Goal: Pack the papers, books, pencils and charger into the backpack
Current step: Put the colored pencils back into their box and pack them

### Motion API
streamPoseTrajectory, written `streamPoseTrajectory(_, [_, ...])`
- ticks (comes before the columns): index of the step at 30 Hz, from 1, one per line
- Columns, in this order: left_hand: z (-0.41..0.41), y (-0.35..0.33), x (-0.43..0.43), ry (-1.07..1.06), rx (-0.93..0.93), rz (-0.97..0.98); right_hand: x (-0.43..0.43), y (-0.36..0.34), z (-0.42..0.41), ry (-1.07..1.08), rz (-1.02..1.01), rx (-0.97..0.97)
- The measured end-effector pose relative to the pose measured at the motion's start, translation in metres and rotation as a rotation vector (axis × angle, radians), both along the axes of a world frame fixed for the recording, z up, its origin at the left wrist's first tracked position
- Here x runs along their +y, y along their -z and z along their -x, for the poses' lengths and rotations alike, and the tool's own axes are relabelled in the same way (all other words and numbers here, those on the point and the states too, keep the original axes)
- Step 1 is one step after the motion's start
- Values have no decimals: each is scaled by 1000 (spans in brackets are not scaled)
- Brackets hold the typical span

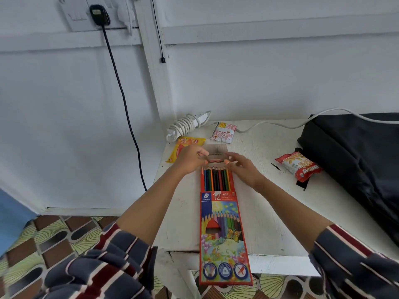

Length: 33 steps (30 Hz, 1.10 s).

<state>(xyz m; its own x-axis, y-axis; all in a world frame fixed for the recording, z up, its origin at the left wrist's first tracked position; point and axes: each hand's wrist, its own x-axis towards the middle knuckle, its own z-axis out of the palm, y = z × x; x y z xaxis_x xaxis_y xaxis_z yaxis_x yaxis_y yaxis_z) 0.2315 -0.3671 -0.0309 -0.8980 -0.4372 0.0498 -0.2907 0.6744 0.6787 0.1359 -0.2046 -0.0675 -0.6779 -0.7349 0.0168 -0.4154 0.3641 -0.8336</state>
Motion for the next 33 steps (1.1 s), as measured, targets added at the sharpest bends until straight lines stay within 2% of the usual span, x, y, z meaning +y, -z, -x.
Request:
streamPoseTrajectory(4, [-8, 3, -2, 52, -39, -18, -17, -15, 5, 111, 30, 36])
streamPoseTrajectory(7, [-15, 1, 2, 159, -107, 17, -28, -17, 10, 55, 16, -69])
streamPoseTrajectory(11, [-20, 6, 5, 214, -284, 176, -31, -17, 16, 119, 45, -274])
streamPoseTrajectory(15, [-21, 3, 12, 282, -432, 220, -33, -18, 20, 69, 21, -275])
streamPoseTrajectory(20, [-22, 5, 18, 339, -531, 304, -31, -18, 21, 50, 42, -142])
streamPoseTrajectory(26, [-16, -4, 13, 266, -455, 344, -12, -11, 36, 238, 99, -35])
streamPoseTrajectory(29, [-13, -9, 13, 228, -417, 347, 0, -11, 40, 260, 78, 12])
streamPoseTrajectory(31, [-11, -10, 13, 214, -428, 322, 6, -12, 37, 252, 47, 78])
streamPoseTrajectory(33, [-11, -13, 17, 224, -508, 206, 13, -13, 33, 194, -1, 186])
